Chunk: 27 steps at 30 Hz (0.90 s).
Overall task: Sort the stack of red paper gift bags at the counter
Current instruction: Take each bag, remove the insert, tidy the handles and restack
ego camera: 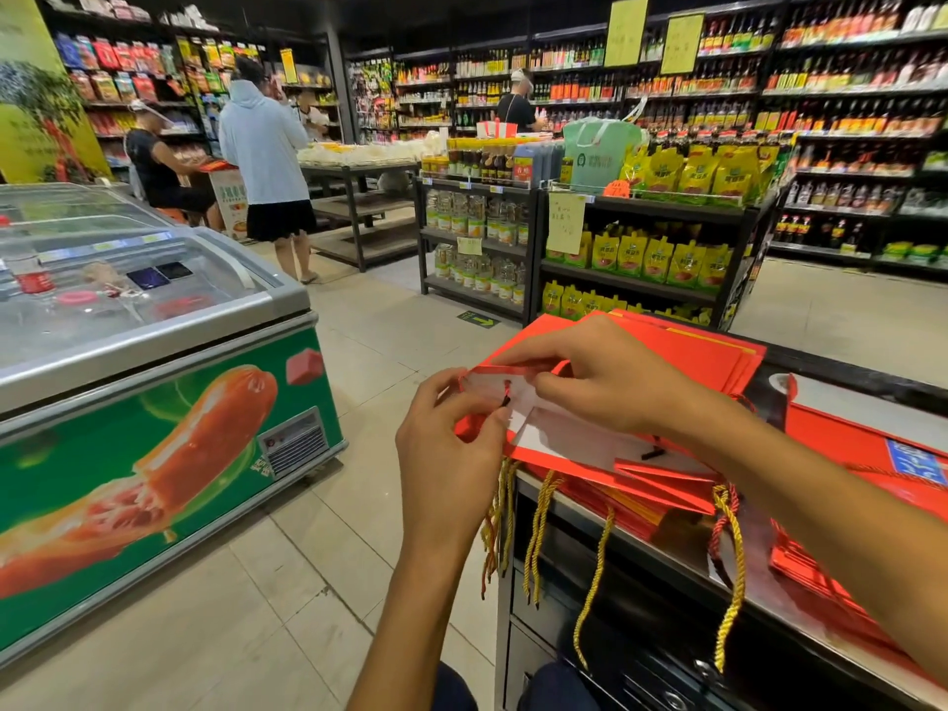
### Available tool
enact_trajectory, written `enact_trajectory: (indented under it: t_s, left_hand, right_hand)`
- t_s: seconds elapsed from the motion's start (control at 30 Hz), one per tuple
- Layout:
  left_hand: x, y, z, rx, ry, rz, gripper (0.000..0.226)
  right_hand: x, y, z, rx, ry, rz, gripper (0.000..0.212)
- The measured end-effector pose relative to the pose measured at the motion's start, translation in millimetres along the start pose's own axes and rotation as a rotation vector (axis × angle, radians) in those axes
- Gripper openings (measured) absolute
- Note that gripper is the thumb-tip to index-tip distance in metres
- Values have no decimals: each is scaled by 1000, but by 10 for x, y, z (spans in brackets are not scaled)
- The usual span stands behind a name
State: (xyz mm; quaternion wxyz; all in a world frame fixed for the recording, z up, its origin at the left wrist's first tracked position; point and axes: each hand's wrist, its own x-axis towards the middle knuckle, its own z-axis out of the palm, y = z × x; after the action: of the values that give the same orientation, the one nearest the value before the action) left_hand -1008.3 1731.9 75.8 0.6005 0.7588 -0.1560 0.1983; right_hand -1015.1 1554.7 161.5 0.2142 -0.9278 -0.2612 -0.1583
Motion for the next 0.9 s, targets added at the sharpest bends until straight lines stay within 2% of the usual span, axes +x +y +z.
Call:
enact_trajectory:
  t_s: [0.27, 0.43, 0.53, 0.63, 0.73, 0.83, 0.9]
  left_hand:
    - [-26, 8, -121, -137, -21, -5, 5]
    - [-27, -2, -133, -284, 55, -88, 12]
    - [96, -3, -75, -254, 63, -241, 26]
    - [224, -56, -26, -180, -91, -392, 30]
    - [212, -89, -17, -212, -162, -417, 16]
    - [185, -81, -22, -230, -153, -390, 13]
    - [183, -80, -15, -230, -149, -392, 13]
  right_hand:
    - [24, 32, -89, 154, -168, 88, 26]
    - [46, 216, 35, 20, -197, 67, 24]
    - [28, 296, 115, -10, -171, 49, 10]
    - [3, 311, 153, -59, -114, -20, 2]
    - [-18, 322, 179, -138, -7, -35, 6]
    - [-53, 331, 236, -145, 49, -38, 14]
    - [-59, 342, 256, -142, 48, -27, 12]
